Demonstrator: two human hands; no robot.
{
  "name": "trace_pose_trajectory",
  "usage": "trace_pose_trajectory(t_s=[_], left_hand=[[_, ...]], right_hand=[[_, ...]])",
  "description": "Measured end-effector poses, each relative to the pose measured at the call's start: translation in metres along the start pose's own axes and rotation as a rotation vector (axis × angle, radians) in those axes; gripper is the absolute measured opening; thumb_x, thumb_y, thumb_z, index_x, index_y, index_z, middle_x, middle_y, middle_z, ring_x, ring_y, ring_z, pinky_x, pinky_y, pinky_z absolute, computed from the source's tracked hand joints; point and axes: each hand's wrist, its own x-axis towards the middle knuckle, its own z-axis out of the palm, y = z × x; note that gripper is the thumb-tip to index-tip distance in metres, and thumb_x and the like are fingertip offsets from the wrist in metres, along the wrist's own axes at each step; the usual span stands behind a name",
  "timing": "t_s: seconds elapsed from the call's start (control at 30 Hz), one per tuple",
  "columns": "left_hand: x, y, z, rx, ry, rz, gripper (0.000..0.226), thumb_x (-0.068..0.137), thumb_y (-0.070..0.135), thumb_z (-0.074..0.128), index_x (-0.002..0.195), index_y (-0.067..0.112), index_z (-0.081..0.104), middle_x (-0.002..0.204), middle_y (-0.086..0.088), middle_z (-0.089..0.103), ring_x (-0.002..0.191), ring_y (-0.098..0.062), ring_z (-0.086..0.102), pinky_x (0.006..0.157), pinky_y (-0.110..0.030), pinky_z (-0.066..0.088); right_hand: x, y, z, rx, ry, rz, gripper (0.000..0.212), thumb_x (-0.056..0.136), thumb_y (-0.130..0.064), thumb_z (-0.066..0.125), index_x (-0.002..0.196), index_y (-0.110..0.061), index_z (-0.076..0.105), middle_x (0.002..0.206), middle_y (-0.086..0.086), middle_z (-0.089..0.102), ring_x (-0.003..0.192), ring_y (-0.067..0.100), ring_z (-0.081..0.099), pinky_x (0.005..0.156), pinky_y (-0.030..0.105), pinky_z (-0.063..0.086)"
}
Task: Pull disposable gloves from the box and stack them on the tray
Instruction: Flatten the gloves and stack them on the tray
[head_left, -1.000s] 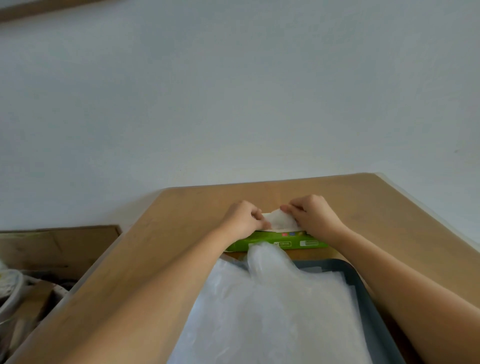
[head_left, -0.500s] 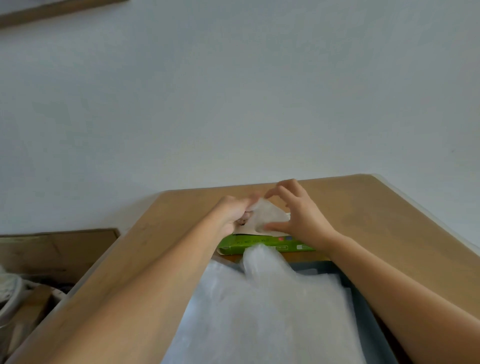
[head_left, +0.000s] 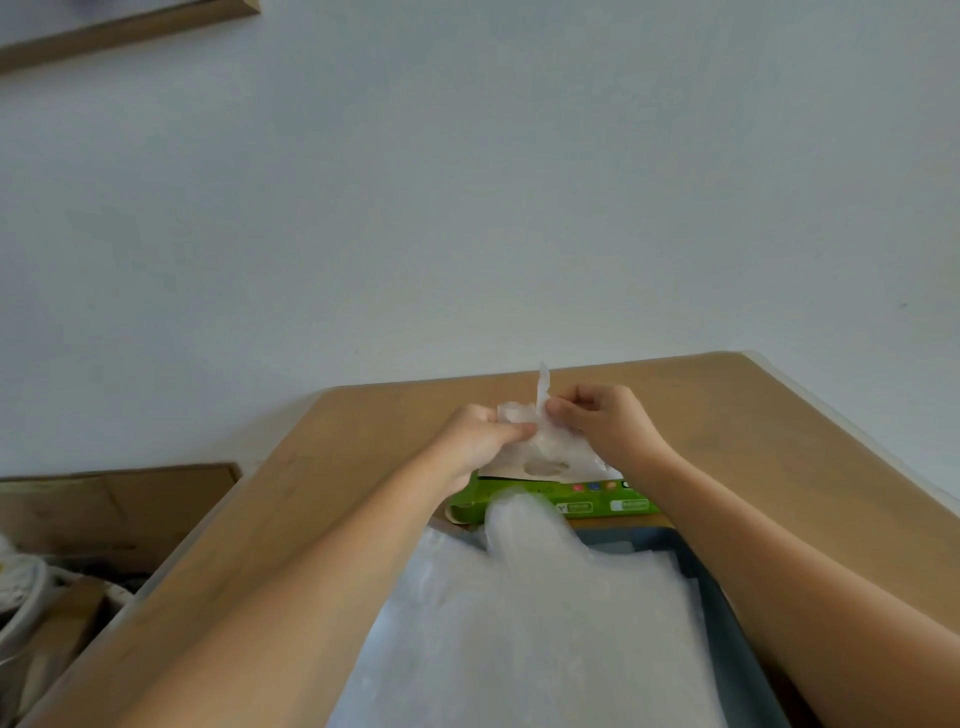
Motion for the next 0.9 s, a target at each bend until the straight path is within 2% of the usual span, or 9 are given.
trace_pose_trajectory(t_s=[0.07,0.2,0.33,0.4,0.47,0.6,0.7,0.8,0.9], left_hand=[[0.003,-0.006,0.000,0.060,0.109,0.013,0.023,0.081,0.020,0.076,0.086,0.001,0.065,0.090,-0.008,0.071,0.088,-0.023,0.066,0.086,-0.037,0.053],[-0.001,-0.016,-0.007,0.209,0.241,0.045,0.021,0.080,0.021,0.077,0.067,0.014,0.063,0.074,0.002,0.066,0.070,-0.011,0.059,0.064,-0.024,0.048],[-0.001,-0.012,-0.015,0.147,0.165,0.058,0.017,0.085,0.017,0.071,0.071,0.013,0.062,0.072,-0.002,0.063,0.069,-0.014,0.059,0.084,-0.039,0.053],[-0.003,-0.006,-0.012,0.156,0.134,0.112,0.008,0.087,0.017,0.067,0.081,0.015,0.063,0.078,0.002,0.061,0.075,-0.013,0.060,0.086,-0.038,0.054],[-0.008,0.000,-0.005,0.253,0.150,0.246,0.008,0.087,0.022,0.067,0.093,0.021,0.062,0.095,0.007,0.061,0.091,-0.009,0.060,0.080,-0.027,0.053],[-0.014,-0.003,0.017,0.585,0.086,0.572,0.011,0.087,0.022,0.065,0.098,0.022,0.064,0.120,0.002,0.052,0.114,-0.012,0.050,0.092,-0.016,0.033],[-0.013,-0.012,0.030,0.766,-0.119,0.458,0.024,0.094,0.034,0.057,0.111,0.020,0.068,0.131,-0.001,0.045,0.121,-0.016,0.048,0.099,-0.020,0.035],[-0.010,-0.013,0.028,0.839,-0.147,0.331,0.036,0.097,0.040,0.049,0.107,0.013,0.070,0.132,-0.004,0.050,0.120,-0.023,0.052,0.091,-0.026,0.042],[-0.008,-0.008,0.026,0.882,-0.153,0.333,0.038,0.100,0.037,0.045,0.100,0.008,0.070,0.134,-0.006,0.055,0.134,-0.016,0.040,0.077,-0.019,0.032]], right_hand=[[0.001,-0.001,-0.002,0.032,0.049,0.046,0.023,0.092,-0.020,0.061,0.075,-0.006,0.069,0.072,0.011,0.065,0.067,0.020,0.054,0.067,0.034,0.044],[0.002,0.004,-0.011,0.275,0.184,0.235,0.023,0.094,-0.013,0.057,0.078,0.000,0.067,0.082,0.021,0.069,0.074,0.026,0.063,0.080,0.040,0.055],[0.005,0.008,-0.014,0.357,0.207,0.285,0.028,0.098,-0.009,0.049,0.073,-0.003,0.061,0.078,0.014,0.069,0.069,0.023,0.065,0.072,0.032,0.056],[0.006,0.007,-0.012,0.365,0.197,0.286,0.028,0.098,-0.009,0.048,0.073,-0.004,0.059,0.074,0.012,0.068,0.069,0.021,0.065,0.072,0.032,0.055],[0.008,0.007,-0.010,0.382,0.162,0.288,0.026,0.097,-0.011,0.050,0.074,-0.006,0.059,0.074,0.013,0.065,0.070,0.024,0.063,0.070,0.033,0.052],[0.009,0.008,-0.007,0.180,0.156,0.223,0.020,0.094,-0.016,0.054,0.080,-0.005,0.062,0.080,0.018,0.064,0.075,0.028,0.058,0.076,0.045,0.051],[0.009,0.005,-0.009,-0.090,0.211,0.082,0.023,0.095,-0.018,0.052,0.083,0.000,0.059,0.075,0.015,0.059,0.070,0.025,0.053,0.068,0.039,0.045],[0.011,0.000,-0.012,0.044,0.235,0.108,0.023,0.098,-0.013,0.043,0.081,-0.003,0.057,0.070,0.007,0.060,0.063,0.017,0.054,0.067,0.033,0.046],[0.013,-0.008,-0.023,0.353,0.331,0.153,0.028,0.095,0.000,0.035,0.075,-0.006,0.053,0.065,0.005,0.058,0.059,0.014,0.055,0.064,0.028,0.047]])
